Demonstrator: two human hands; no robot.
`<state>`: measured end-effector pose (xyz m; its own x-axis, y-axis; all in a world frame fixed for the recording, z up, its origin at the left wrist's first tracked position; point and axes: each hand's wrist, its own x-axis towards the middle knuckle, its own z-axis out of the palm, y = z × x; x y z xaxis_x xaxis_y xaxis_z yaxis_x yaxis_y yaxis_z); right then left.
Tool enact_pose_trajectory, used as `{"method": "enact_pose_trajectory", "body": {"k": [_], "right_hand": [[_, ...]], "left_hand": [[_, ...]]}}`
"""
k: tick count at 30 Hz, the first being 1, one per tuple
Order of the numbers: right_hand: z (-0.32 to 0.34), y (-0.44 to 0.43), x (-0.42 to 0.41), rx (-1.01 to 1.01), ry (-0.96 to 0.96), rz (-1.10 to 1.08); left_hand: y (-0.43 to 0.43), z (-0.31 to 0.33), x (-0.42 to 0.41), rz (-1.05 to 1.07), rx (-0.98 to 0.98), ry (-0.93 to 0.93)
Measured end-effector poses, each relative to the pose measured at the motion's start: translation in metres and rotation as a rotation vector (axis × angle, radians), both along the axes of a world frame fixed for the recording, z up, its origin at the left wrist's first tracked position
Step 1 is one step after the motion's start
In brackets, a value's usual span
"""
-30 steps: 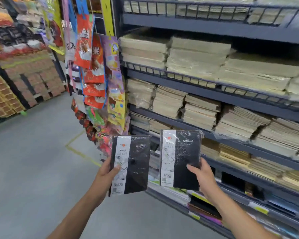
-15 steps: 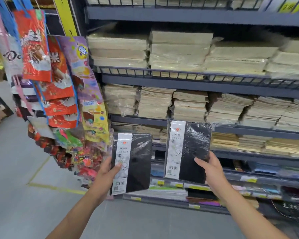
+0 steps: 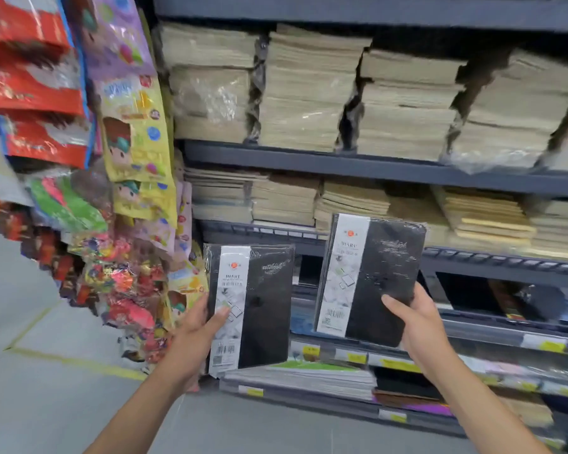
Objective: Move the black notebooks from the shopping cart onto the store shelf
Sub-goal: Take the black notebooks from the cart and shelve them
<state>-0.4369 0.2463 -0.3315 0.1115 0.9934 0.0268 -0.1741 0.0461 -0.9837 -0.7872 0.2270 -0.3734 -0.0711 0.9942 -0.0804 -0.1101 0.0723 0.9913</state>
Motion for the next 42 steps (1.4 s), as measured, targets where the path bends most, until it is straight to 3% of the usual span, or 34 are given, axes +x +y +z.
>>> {"method": "enact_pose_trajectory", "body": {"k": [8,16,25,32,42], "right_hand": [[-0.128,0.024,0.002,0.082,-0.034,0.018],[-0.204,0.026,-0.001,0.062,-0.111,-0.021],[-0.148,0.047,-0.021,0.008,-0.228,0.052],[-0.1,0.111,-0.043,-0.063,-0.252,0.05],[-0.096,0.204,-0.068,-0.218,-0.328,-0.002]], "left_hand": [[0.034,-0.135,0.002,0.016,0.101,-0.046],[0.037,-0.196,0.008,0.06,0.128,-0.087],[0.022,-0.2,0.003,-0.016,0.105,-0.144],[0.008,-0.208,0.002,-0.028,0.08,-0.188],[-0.008,-0.216,-0.007,0.018,0.022,-0.179]]}}
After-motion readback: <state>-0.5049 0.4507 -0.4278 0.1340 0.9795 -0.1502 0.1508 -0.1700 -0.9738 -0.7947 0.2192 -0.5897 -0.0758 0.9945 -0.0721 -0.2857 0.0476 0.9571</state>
